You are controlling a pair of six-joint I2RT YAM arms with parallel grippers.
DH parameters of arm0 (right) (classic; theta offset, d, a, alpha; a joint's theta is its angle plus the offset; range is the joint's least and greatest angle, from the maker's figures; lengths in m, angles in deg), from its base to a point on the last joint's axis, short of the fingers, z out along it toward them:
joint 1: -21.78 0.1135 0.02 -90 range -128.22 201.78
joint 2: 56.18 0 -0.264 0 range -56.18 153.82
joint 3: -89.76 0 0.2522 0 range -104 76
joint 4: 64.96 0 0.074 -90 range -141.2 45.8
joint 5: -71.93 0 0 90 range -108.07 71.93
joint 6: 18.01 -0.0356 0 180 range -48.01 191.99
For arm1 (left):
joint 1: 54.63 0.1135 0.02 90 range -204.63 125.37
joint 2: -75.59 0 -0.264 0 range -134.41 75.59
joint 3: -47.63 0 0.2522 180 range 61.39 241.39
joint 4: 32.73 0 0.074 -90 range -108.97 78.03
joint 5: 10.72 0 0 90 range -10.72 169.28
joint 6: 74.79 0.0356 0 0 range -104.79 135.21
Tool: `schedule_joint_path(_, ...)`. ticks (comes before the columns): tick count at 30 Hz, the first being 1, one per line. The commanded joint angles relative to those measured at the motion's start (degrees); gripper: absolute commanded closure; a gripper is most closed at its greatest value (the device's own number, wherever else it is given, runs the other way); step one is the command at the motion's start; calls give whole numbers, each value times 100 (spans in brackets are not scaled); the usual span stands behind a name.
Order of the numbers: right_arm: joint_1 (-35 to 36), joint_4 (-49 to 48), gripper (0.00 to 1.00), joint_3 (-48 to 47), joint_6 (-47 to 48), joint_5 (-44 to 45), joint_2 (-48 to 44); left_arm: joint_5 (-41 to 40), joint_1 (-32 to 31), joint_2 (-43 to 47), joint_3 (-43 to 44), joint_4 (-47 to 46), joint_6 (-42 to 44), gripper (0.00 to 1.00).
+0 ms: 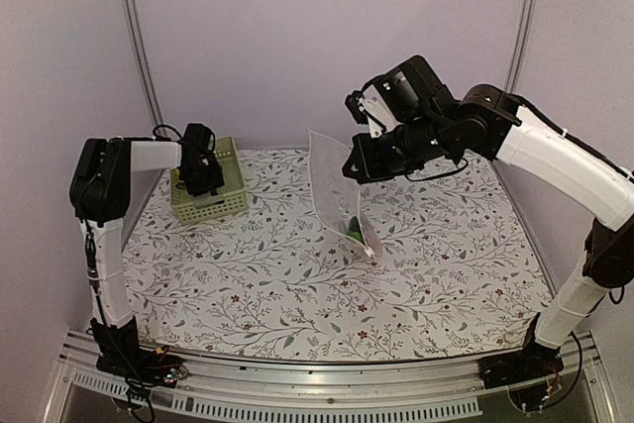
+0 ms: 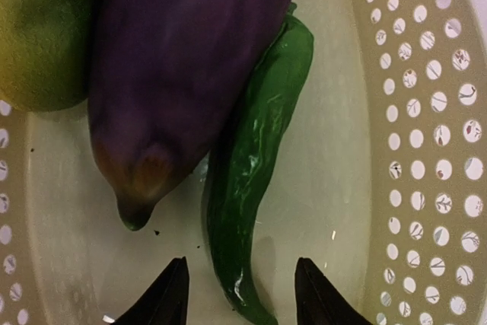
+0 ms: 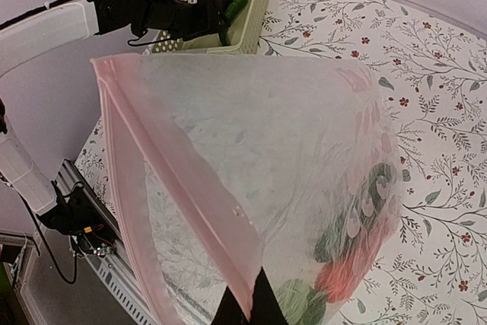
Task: Place the food in the zip-top bag and seal the zipper
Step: Pick up the fake vegetable from the bin.
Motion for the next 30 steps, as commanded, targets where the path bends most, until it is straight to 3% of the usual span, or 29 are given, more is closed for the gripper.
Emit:
schedule_joint_path(1, 6, -66, 100, 80, -64, -15, -182, -18, 91, -140, 149, -111, -9, 54)
schedule_joint_path(16, 4, -66, 100, 120, -92, -18, -232, -86, 148, -608, 515, 68, 112, 63)
schedule_joint_path(30, 6, -99, 100, 124, -72, -9, -234, -218, 146, -650, 600, 191, 163, 81)
